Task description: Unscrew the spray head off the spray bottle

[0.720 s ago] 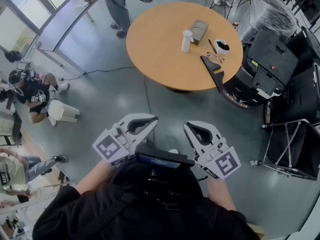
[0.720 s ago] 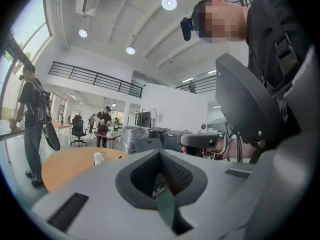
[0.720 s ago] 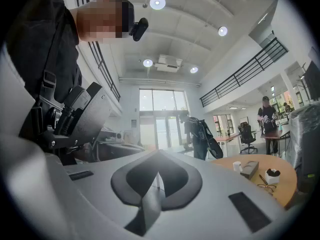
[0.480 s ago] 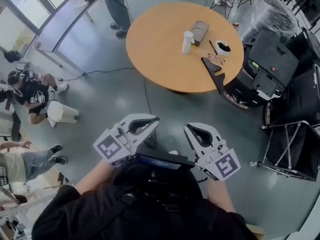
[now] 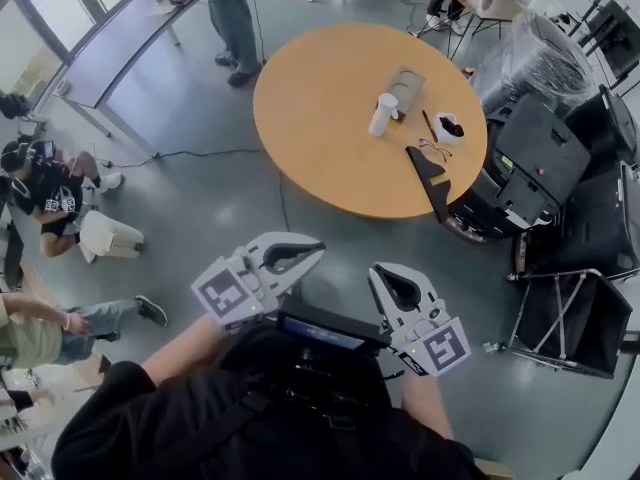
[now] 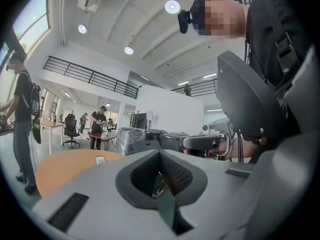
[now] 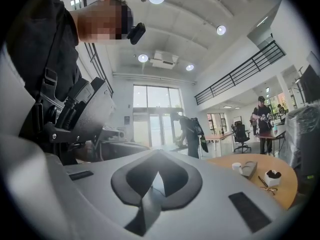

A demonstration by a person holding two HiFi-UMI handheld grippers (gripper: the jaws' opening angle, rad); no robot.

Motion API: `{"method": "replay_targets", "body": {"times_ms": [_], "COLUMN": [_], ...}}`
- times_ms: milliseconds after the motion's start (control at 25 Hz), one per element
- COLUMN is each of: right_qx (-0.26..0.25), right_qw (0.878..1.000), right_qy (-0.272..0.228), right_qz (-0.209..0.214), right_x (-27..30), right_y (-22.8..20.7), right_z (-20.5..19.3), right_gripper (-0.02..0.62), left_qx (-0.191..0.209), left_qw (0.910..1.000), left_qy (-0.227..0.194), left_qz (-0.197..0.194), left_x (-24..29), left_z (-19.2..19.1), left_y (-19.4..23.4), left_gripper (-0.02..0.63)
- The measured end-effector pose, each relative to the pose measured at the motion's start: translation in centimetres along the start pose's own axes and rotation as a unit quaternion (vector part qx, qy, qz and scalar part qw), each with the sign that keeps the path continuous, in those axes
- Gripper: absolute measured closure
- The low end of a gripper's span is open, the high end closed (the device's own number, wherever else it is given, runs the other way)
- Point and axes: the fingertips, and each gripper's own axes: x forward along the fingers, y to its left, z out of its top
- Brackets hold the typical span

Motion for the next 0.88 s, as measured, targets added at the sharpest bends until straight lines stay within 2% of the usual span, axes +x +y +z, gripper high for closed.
{"method": "replay_targets", "body": {"times_ms": [400, 640, 880], "right_qx": [0.000, -0.002, -0.003], "right_qw": [0.999, 0.998, 0.996], "right_qy": [0.021, 0.027, 0.038], "right_qz": [-0.035, -0.057, -0.083], "right_x": [11.4, 17.0, 21.2], "right_y": [-2.7, -3.5, -3.4], "right_z": [-0.7, -0.9, -1.3], "right_gripper": [0.569, 0.569, 0.569], "left_qx": [-0.010, -0.002, -0.011], "left_qw": [0.9992, 0.9979, 0.9961], "left_qy": [-0.001, 0.006, 0.004], "left_qz": [-0.040, -0.065, -0.088], "left_x": [-1.8, -3.2, -5.2], "left_z": [1.0, 0.9, 0.6], "left_y": [11.6, 16.5, 20.3], "left_gripper": [0.598, 0.598, 0.598]}}
